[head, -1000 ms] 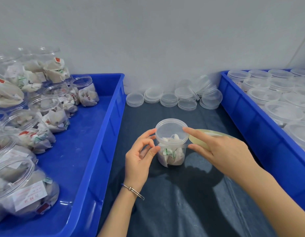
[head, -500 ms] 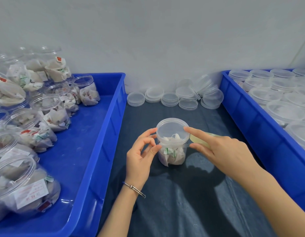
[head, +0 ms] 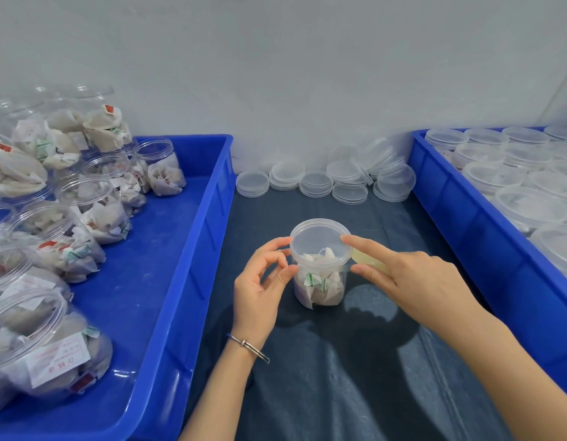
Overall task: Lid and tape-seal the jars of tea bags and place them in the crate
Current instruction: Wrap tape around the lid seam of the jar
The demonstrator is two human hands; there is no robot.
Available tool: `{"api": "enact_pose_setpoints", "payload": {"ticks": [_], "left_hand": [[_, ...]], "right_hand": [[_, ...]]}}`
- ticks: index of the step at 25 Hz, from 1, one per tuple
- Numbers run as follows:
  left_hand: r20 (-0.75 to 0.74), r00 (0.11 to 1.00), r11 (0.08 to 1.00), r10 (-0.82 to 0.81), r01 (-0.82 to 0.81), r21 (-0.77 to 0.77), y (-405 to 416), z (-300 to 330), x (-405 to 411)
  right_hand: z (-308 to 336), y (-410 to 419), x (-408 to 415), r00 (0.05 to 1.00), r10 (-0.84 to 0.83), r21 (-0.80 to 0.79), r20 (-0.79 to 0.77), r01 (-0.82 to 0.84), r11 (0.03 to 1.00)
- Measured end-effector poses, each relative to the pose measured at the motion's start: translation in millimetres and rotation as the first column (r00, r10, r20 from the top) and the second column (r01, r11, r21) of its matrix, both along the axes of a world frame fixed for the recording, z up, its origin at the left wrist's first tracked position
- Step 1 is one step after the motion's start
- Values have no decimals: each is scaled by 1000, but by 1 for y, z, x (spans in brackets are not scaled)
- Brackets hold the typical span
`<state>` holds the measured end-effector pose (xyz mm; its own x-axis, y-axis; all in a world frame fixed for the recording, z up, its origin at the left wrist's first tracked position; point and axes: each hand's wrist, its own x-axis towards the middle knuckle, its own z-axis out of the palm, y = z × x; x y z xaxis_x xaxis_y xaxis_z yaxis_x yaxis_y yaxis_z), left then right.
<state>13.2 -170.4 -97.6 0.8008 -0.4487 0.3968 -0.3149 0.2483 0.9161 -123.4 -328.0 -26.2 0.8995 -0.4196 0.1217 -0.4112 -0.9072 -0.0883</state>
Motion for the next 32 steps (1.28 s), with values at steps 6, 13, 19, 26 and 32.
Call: {"api": "enact_pose_setpoints", "payload": {"ticks": [6, 13, 19, 26, 32], "left_hand": [[52, 999, 1000, 2, -2, -5, -8, 1, 8], [-108, 955, 961, -276, 273, -42, -17, 9, 42], [-90, 963, 962, -253, 261, 86, -14, 19, 54], [114, 990, 958, -88, 52, 282, -34, 11, -8], [182, 983, 972, -30, -13, 234, -36, 11, 4]], "right_hand": [[-6, 2, 3, 998, -39, -73, 41, 42, 996], [-9, -2, 4, 998, -17, -85, 61, 22, 996], [-7, 1, 5, 998, -17, -77, 56, 21, 997], [-5, 3, 7, 998, -29, 1, 51, 29, 1000], [13, -29, -23, 999, 26, 76, -23, -24, 997]]}}
